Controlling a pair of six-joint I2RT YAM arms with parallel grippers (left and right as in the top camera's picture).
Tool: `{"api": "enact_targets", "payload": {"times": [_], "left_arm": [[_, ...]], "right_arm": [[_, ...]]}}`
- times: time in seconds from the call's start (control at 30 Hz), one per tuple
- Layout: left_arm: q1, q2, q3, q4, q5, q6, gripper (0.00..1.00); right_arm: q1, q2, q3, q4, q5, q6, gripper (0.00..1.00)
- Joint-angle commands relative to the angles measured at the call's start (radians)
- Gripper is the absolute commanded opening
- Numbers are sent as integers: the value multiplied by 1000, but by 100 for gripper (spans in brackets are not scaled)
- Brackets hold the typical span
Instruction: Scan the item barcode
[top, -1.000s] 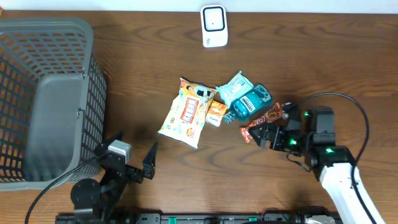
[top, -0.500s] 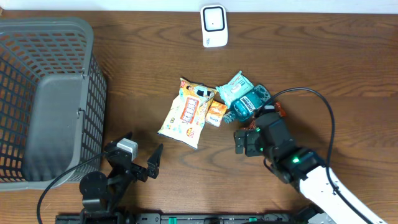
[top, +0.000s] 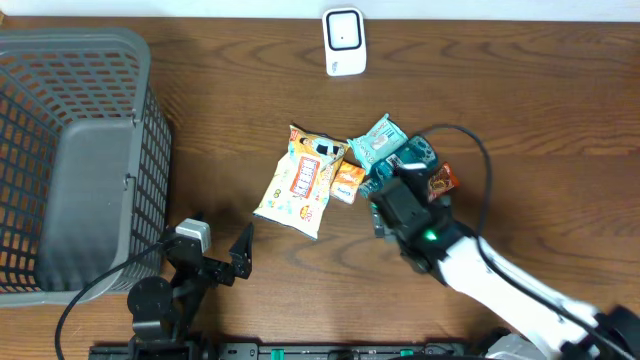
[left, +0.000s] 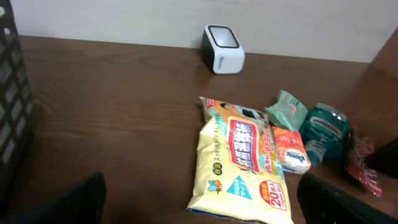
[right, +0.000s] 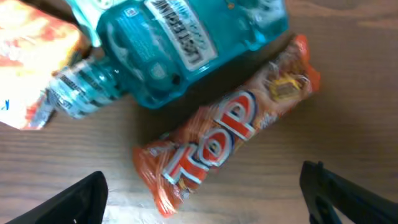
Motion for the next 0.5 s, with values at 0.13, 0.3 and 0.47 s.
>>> {"api": "enact_targets", "payload": {"times": [0.13, 0.3, 0.47], "left_arm": [[4, 1, -20, -18, -27, -26, 98], [4, 2, -20, -21, -27, -25, 98], [4, 2, -20, -21, -27, -25, 98]], "right_arm": [[43, 245, 179, -138, 176, -26, 89], [42, 356, 207, -168, 182, -11, 85], [42, 417, 207, -163, 176, -8, 91]]}}
